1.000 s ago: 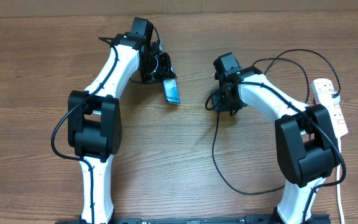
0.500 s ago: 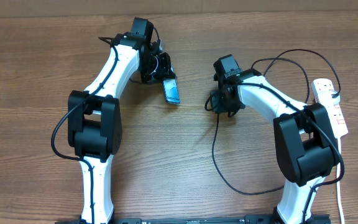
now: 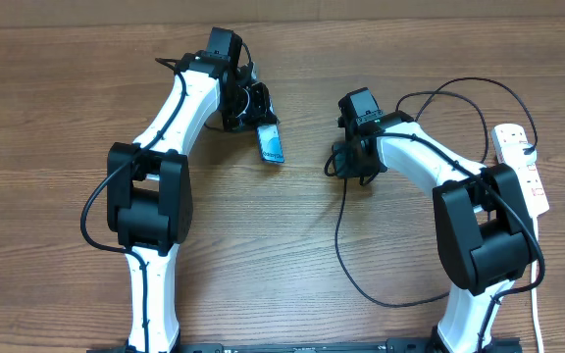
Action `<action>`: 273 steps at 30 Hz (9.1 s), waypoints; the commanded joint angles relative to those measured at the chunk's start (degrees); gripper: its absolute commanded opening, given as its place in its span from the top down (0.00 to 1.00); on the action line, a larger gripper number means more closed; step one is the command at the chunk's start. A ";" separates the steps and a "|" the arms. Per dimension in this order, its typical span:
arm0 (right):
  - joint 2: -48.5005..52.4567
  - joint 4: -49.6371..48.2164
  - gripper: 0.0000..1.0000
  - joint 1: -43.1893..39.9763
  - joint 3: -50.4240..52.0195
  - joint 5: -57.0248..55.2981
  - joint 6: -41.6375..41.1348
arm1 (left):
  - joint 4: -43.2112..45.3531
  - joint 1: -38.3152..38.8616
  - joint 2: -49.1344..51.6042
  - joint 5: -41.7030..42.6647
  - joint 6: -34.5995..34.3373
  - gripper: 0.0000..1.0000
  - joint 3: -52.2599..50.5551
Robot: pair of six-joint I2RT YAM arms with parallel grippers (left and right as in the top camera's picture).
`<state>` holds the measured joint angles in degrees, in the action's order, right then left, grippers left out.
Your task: Plug charger to phone and switch on socket
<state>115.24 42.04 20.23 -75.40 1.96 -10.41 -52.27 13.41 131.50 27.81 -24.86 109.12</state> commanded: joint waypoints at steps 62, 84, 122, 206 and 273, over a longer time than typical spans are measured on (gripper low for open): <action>-12.92 12.66 0.96 -11.08 -0.31 48.46 19.17 | 9.18 -4.44 -0.37 62.75 15.89 0.96 0.48; -12.92 15.74 0.96 -10.93 0.17 73.18 25.70 | 9.27 -3.58 -1.27 57.86 -7.76 0.96 0.55; -12.92 3.85 0.96 -11.04 0.17 79.10 14.82 | 34.84 2.05 -1.44 61.81 -26.32 0.96 0.55; -12.92 -1.44 0.96 -10.97 0.15 76.59 1.42 | 42.07 2.03 -1.44 60.94 -30.14 0.96 0.55; -12.92 -20.57 0.96 -10.97 0.15 64.94 -20.24 | 38.64 3.63 -1.44 61.46 -30.36 0.96 0.48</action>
<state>102.69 24.38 9.85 -74.00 71.72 -30.28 -12.71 13.72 131.50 80.23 -55.86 109.14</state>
